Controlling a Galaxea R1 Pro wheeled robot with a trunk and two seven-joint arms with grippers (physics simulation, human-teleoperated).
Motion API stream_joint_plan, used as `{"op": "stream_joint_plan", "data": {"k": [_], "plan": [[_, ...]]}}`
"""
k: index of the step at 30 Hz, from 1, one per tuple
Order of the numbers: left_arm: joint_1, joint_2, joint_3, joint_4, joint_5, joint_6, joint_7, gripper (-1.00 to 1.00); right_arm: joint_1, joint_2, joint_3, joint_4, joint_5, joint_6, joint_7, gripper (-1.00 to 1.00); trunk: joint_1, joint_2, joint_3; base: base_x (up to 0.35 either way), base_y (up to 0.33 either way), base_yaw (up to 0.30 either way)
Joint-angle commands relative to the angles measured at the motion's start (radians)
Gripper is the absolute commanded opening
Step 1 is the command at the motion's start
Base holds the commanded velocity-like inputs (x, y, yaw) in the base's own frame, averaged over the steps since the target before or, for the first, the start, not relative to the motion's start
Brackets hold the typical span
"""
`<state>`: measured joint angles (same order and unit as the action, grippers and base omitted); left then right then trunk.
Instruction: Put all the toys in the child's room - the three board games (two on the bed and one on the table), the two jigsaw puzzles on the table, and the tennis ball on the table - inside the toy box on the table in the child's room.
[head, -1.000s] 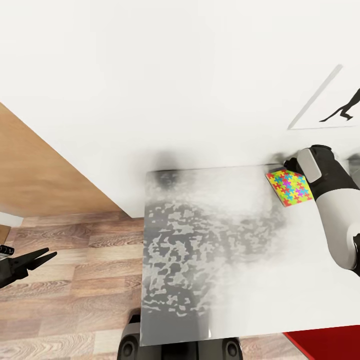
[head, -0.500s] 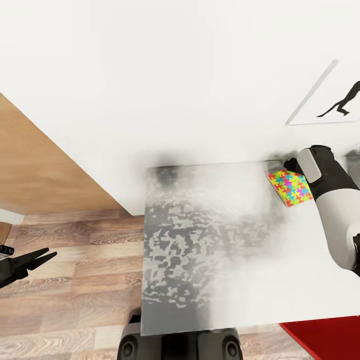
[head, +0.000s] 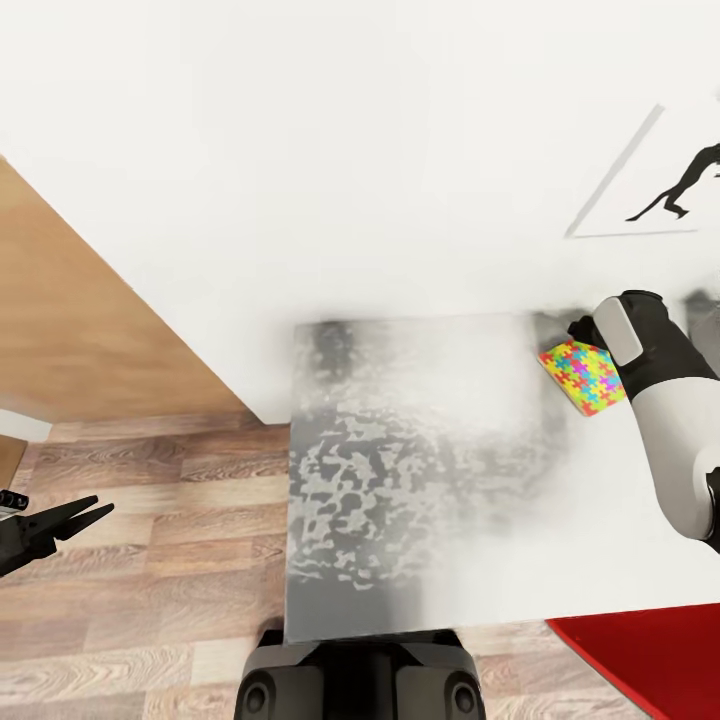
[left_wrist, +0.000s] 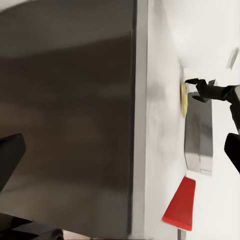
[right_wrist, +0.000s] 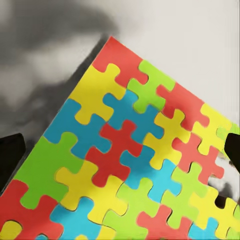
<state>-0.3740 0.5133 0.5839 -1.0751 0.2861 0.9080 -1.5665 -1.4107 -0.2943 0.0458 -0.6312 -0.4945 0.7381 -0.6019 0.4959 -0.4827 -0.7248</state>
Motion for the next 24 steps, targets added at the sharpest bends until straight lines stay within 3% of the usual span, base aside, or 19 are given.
{"op": "stream_joint_plan", "data": {"k": [1,13,24], "plan": [[0.0,0.0,0.0,0.0,-0.001,0.011,-0.004,1.0,-0.001,-0.001,0.005,-0.001,-0.01,0.003,-0.008,1.0,0.0,-0.001,-0.001,-0.143,0.0,0.0],[0.0,0.0,0.0,0.001,-0.001,0.011,-0.004,1.0,-0.004,0.001,0.004,-0.008,-0.003,0.005,-0.009,1.0,0.0,-0.001,-0.001,-0.021,0.0,0.0],[0.0,0.001,0.001,0.0,-0.001,0.011,-0.004,1.0,-0.018,0.001,0.004,-0.009,-0.003,0.005,-0.01,1.0,0.0,-0.001,-0.001,0.137,0.0,0.0]]}}
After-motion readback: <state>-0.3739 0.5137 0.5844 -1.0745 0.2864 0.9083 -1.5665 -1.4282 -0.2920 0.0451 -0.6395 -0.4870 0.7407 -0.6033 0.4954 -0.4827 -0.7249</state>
